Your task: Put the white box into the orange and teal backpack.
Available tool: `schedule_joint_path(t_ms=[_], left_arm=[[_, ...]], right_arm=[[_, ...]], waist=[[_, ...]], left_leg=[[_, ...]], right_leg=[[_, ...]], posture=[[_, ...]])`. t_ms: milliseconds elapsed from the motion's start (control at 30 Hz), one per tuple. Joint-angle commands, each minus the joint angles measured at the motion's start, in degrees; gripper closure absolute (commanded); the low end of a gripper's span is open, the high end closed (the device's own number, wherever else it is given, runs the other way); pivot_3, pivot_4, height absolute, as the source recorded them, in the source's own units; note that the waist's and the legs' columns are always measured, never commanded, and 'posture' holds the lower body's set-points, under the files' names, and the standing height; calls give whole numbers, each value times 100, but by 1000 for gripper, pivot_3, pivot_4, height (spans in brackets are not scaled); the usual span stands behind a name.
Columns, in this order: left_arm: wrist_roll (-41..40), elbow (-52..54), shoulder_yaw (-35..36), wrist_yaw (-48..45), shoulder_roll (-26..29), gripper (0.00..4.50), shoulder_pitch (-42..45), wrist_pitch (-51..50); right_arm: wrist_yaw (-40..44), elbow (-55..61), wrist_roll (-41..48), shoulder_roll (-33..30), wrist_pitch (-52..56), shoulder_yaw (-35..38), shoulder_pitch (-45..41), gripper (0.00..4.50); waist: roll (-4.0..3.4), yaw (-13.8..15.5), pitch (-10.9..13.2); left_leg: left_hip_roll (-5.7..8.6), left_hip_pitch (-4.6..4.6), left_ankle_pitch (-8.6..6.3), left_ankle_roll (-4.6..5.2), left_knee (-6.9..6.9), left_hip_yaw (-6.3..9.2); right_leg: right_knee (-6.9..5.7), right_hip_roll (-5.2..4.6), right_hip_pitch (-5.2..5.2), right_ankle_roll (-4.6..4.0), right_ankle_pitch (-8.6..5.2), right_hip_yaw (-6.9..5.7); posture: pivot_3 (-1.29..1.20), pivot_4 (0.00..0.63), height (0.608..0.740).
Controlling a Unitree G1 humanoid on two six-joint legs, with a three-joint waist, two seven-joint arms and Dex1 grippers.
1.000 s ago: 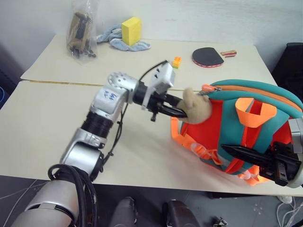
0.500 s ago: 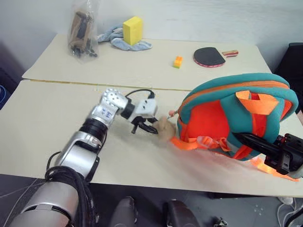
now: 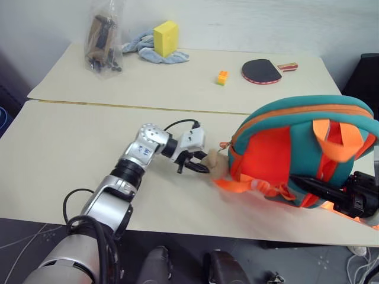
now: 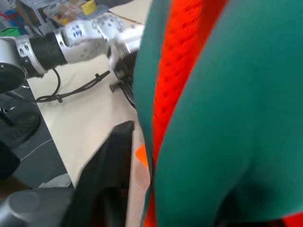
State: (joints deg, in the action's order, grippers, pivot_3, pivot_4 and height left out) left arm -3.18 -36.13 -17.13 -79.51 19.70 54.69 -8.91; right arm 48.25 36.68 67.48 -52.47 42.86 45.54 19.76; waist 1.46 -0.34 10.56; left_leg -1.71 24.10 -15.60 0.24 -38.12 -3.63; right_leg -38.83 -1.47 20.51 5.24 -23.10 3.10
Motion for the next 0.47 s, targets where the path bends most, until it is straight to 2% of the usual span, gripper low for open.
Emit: schedule_joint_path(t_ms=[33,167,200,300,367,467], left_arm=[[-362,766,285,-476,601,1357,-231,-495],[-908,1380,654,-1166,1509,120,-473,-1114],[-962,1404,747,-1135,1692,13,-463,-1176],[-1216,1327,1035,-1154,2216,13,-341,-1409],[-1658,1201,1380,-1253,2528,13,-124,-2011],[-2204,1430,1856,-866,2551,13,-160,-2405]], right_arm=[[457,-262,-264,-187,35,766,319,1547],[1467,-1154,-878,-506,93,1762,1008,184],[1747,-1450,-1032,-622,99,1991,1157,45],[2430,-2523,-1456,-1065,128,2593,1384,45],[2756,-3527,-1657,-1415,180,2942,1304,45],[2860,-4175,-1809,-1541,157,3004,1053,45]], waist=[[-2,-11,-1],[-4,0,-2],[-4,7,-2],[-4,27,-2],[-1,25,0],[4,19,1]], left_leg=[[0,-2,1,-1,0,0],[1,-10,1,-2,7,-1],[2,-11,0,-1,8,-1],[5,-15,-11,18,8,1],[10,-15,-14,24,6,-3],[6,-15,-13,24,12,2]], right_leg=[[2,0,1,-1,0,0],[21,0,-6,-4,-2,1],[24,-1,-8,-5,-3,1],[32,-5,-17,-5,-3,-1],[33,-10,-17,-4,-2,1],[39,-8,-18,-5,-3,-4]], posture=[[0,150,740],[0,150,740],[0,150,740],[0,150,740],[0,150,740],[0,150,740]])
